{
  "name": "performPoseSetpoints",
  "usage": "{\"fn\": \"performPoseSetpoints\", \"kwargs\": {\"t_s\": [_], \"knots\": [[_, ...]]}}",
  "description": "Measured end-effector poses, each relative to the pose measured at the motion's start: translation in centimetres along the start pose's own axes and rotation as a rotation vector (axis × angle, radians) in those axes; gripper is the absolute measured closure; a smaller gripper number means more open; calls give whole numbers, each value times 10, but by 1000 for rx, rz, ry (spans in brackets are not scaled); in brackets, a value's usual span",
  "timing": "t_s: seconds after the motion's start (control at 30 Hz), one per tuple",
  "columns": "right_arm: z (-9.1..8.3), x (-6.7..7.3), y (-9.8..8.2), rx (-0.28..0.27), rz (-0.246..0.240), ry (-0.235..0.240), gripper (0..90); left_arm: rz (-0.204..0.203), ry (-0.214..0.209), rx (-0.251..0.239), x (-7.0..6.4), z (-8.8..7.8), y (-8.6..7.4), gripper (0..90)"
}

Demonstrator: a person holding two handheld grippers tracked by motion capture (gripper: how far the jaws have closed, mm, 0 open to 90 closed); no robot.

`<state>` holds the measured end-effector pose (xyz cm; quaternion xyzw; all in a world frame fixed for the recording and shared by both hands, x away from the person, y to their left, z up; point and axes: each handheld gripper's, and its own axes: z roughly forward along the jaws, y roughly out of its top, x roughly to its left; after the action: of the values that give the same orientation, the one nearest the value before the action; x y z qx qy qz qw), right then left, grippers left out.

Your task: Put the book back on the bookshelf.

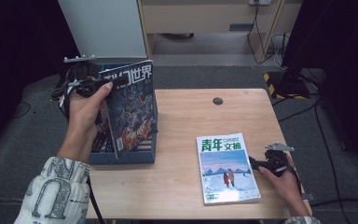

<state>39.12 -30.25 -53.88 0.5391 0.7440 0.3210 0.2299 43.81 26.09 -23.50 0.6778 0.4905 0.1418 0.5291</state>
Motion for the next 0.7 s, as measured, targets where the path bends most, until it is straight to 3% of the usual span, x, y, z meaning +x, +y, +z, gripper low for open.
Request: {"fn": "performPoseSetpoints", "kwargs": {"t_s": [0.7], "knots": [[0, 0, 0, 0, 0, 0, 95, -2, 69, -12, 18, -24, 1, 822]]}}
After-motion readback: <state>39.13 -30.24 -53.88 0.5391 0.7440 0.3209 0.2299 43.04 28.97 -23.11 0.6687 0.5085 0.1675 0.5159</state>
